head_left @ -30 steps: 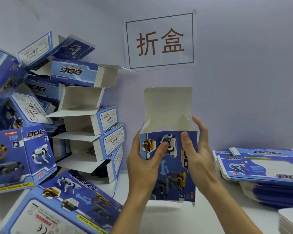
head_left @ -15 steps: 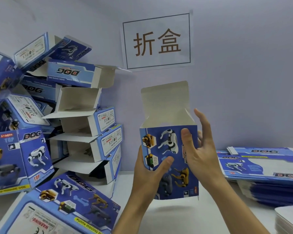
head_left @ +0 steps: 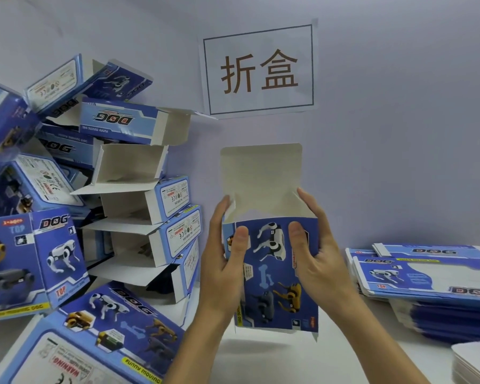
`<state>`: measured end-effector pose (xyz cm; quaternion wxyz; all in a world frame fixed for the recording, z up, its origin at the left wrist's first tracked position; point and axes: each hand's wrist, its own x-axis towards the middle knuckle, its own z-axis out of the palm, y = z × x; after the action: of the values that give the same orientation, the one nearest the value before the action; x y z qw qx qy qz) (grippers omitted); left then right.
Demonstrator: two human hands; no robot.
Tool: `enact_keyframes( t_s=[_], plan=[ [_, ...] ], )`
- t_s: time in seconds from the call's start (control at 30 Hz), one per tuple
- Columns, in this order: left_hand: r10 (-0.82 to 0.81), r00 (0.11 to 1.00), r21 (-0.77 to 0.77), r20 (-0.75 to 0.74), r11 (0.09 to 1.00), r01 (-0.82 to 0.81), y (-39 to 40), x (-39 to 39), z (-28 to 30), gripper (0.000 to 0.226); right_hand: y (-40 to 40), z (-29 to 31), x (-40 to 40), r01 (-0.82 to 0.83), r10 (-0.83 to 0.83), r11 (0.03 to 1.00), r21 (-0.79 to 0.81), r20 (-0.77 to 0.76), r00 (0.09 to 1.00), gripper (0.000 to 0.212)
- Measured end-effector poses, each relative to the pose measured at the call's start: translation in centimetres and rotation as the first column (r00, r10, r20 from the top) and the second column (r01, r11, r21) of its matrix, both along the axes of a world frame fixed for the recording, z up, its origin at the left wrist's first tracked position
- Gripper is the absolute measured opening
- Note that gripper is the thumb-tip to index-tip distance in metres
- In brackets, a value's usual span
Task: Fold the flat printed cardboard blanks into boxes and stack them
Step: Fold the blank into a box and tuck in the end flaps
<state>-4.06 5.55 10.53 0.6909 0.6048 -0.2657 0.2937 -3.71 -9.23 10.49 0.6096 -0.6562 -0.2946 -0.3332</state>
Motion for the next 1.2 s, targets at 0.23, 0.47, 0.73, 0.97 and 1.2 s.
enact_keyframes(
  t_s=[0.23, 0.47, 0.73, 0.97, 1.2],
  plan=[
    [0.002, 0.996, -0.029, -0.092, 1.000, -0.004, 0.0, 0.0, 0.7, 0.035, 0.1, 0.0, -0.1, -0.023, 0.020, 0.999, -0.036, -0.085, 0.996, 0.031],
    [0.142, 0.978, -0.113, -0.153, 0.981, -0.160, -0.5, 0.6, 2.4, 0.015, -0.6, 1.1, -0.5, -0.166, 0.184, 0.981, 0.101, -0.206, 0.961, 0.046],
    [0.039, 0.985, -0.180, -0.167, 0.981, -0.069, -0.5, -0.5, 2.2, 0.033, 0.1, 1.8, -0.6, -0.080, 0.140, 0.975, 0.206, -0.297, 0.945, 0.022],
    [0.030, 0.988, -0.119, -0.149, 0.992, -0.048, 0.2, -0.7, 2.4, 0.051, 0.0, 1.3, -0.2, -0.143, 0.212, 0.967, 0.211, -0.352, 0.912, 0.038],
    [-0.040, 0.996, -0.208, -0.079, 0.978, 0.022, 0.7, -0.7, 1.7, 0.024, -0.4, 0.7, -0.3, -0.278, 0.363, 0.905, 0.323, -0.245, 0.899, 0.025]
  ],
)
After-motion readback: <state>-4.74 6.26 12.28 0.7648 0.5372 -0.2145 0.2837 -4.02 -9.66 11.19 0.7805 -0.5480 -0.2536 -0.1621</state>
